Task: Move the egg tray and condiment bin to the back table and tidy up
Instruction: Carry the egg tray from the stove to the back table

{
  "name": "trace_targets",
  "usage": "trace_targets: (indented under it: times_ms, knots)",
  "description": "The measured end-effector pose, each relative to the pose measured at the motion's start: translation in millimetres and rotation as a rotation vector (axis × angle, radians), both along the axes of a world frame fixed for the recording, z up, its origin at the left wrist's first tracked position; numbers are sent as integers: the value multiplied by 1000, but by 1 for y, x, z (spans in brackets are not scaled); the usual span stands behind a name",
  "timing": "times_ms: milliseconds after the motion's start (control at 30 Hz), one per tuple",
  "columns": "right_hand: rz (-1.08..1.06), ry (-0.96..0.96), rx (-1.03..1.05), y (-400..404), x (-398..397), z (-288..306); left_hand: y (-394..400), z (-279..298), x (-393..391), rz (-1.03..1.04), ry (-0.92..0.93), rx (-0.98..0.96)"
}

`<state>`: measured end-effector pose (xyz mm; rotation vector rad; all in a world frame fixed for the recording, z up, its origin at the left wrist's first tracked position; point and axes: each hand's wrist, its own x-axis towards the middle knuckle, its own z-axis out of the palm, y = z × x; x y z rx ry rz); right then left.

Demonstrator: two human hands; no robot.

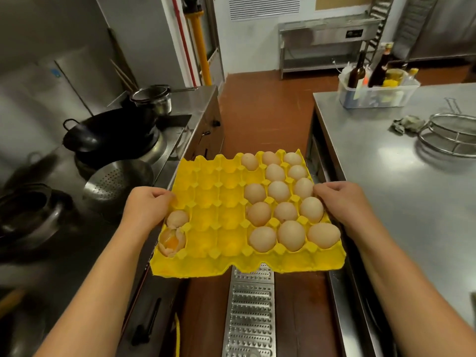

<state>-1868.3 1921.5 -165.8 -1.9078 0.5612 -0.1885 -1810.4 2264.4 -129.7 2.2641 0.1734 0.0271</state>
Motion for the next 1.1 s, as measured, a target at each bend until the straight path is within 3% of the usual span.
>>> trace_targets:
  times_ms: [400,1100]
  knots:
    - [-139,10,33,-53,112,-7,-61,-13,160,-76,11,20]
    - [-5,-26,44,-147,341,9,-142,-7,349,2,-12,-47]
